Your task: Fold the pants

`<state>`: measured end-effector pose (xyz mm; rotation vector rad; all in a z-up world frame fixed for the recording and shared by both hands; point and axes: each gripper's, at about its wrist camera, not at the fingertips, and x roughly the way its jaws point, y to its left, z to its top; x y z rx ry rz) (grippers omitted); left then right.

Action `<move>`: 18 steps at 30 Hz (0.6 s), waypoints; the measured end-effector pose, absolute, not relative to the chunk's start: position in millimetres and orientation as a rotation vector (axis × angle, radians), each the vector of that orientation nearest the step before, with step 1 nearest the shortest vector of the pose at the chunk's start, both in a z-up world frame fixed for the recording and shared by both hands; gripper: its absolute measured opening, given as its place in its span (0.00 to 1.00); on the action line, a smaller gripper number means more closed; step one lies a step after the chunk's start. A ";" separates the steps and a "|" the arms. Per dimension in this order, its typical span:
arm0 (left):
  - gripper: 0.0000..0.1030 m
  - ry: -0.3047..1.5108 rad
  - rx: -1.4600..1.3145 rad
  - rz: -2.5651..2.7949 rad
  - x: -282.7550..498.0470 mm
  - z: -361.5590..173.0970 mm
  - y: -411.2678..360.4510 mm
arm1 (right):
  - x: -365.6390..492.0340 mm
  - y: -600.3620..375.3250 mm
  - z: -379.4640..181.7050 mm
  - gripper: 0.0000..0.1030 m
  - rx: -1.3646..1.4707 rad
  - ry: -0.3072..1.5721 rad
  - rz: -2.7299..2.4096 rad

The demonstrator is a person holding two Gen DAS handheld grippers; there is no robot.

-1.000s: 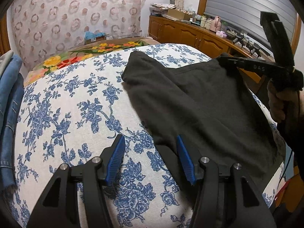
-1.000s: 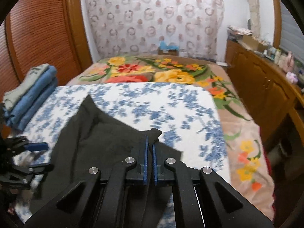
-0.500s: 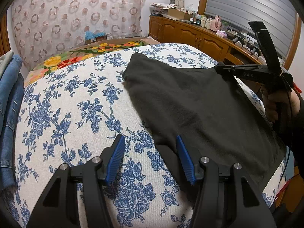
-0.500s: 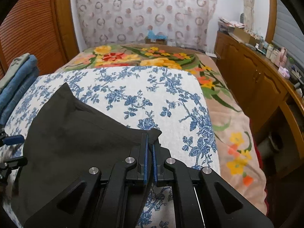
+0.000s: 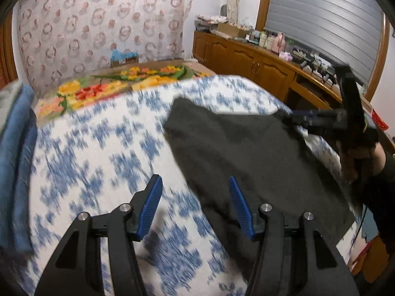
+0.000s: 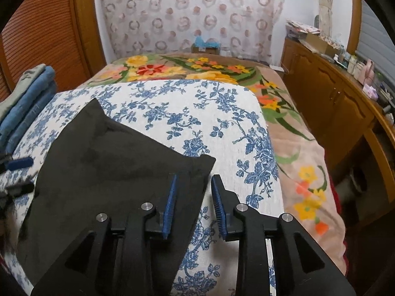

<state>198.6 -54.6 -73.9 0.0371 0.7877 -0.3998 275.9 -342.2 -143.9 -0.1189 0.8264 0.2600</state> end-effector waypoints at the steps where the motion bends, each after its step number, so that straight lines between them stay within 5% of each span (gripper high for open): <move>1: 0.54 0.775 0.043 -0.396 204.0 -68.1 -54.2 | 277.5 -343.4 -145.2 0.27 -0.110 0.829 0.261; 8: 0.39 0.764 0.041 -0.407 255.9 -56.6 -62.9 | 282.5 -343.5 -149.3 0.27 -0.104 0.834 0.272; 18: 0.38 0.854 0.095 -0.420 318.8 -83.5 -85.9 | 280.9 -343.0 -152.9 0.27 -0.131 0.833 0.266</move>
